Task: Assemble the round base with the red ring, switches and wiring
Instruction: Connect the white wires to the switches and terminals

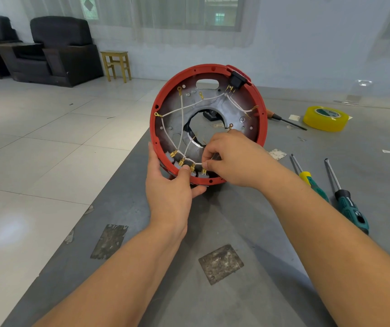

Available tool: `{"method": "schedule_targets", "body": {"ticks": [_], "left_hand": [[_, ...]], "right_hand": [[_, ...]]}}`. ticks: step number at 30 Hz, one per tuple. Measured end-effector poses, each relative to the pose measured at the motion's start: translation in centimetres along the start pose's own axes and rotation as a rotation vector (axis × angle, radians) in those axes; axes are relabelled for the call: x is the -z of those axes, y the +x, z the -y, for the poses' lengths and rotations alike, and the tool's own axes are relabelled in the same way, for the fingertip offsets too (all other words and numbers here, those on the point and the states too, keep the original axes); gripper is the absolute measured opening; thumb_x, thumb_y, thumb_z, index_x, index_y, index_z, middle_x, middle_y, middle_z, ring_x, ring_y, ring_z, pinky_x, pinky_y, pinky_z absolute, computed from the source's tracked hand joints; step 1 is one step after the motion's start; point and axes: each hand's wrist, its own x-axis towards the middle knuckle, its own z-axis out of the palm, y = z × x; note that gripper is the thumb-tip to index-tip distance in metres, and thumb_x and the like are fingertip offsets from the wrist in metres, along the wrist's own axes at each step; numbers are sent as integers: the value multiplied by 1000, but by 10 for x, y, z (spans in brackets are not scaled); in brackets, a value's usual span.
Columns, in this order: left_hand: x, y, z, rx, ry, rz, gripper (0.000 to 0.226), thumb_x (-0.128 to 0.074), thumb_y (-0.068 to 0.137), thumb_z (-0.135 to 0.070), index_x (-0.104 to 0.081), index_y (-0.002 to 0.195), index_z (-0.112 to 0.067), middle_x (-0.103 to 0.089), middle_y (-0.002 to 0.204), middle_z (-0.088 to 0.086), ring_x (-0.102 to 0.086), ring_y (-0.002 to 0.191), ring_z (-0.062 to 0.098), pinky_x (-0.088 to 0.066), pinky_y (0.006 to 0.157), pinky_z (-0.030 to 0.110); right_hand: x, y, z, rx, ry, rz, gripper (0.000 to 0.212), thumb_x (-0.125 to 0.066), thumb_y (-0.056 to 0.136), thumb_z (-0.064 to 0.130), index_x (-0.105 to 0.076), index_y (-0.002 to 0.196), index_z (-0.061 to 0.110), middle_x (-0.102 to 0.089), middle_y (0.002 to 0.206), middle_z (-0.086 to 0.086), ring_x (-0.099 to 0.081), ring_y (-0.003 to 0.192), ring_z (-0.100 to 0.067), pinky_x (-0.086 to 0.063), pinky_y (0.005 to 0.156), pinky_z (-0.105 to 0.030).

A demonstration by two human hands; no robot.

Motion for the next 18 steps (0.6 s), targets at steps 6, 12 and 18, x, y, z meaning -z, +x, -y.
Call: {"method": "schedule_targets", "body": {"ticks": [6,12,18], "left_hand": [[0,1,1,-11,-18,-4,78,-57,100,9,-46,152,-48,-70,118,-1,-80,83,28,-67,66,48],[2,4,-2,17,-33,8,76,-61,101,4,-44,153,-49,-68,119,-14,-80,88,27,-67,69,48],[6,6,-3,18,-43,4,73,-65,100,2,-46,150,-48,-69,111,-20,-80,92,25,-67,69,45]], "right_hand": [[-3,-1,0,2,-11,-37,10,-67,95,35,-74,92,30,-59,101,13,-47,109,-20,-49,93,-47],[-4,-5,-1,60,-30,-89,9,-67,94,33,-73,98,28,-57,118,8,-48,114,-19,-49,95,-46],[-30,-28,-6,129,-243,-548,38,-72,87,35,-66,120,17,-46,150,-7,-47,130,-33,-44,100,-47]]}}
